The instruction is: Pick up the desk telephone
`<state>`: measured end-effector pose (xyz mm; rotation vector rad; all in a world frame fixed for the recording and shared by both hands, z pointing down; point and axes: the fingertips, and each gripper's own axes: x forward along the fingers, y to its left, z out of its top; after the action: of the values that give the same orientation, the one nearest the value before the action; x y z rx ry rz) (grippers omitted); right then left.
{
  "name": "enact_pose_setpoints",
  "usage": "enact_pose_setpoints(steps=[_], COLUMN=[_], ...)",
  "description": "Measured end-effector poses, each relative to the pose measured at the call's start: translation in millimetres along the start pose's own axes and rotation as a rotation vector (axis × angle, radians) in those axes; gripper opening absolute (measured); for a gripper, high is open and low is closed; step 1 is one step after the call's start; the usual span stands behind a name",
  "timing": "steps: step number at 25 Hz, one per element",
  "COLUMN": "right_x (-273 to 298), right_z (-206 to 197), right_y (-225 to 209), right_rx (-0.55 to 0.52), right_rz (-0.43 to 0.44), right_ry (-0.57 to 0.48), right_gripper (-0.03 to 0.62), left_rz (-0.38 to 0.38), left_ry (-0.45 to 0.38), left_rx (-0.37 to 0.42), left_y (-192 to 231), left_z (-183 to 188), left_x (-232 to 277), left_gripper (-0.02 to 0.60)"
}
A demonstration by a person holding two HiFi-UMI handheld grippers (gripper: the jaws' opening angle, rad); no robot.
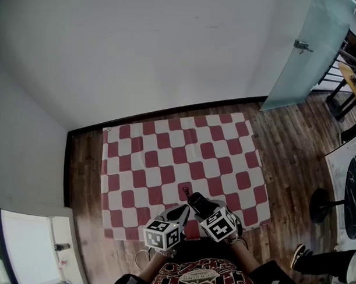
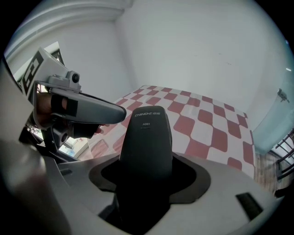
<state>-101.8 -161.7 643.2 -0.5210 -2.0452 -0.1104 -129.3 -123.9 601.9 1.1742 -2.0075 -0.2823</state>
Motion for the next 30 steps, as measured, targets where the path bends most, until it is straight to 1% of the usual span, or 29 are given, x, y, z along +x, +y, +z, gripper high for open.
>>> enact_pose_setpoints(steps=[14, 30], right_x=[-16.4, -29.0], right_z=[13.4, 17.3], right_y=[4.7, 13.9], right_rx=[-0.023, -0.055], right_rz=[0.006, 0.013], right_ry=[-0.017, -0.010], right_gripper=[0.285, 0.285], left_rz=[0.008, 0.018], left_ry=[0.008, 0.030], left_rx=[-0.001, 0.002], left_y=[3.2, 5.0], left_z=[-2.3, -9.4], left_x=[-0.1, -1.7], left_gripper=[0.009, 0.009])
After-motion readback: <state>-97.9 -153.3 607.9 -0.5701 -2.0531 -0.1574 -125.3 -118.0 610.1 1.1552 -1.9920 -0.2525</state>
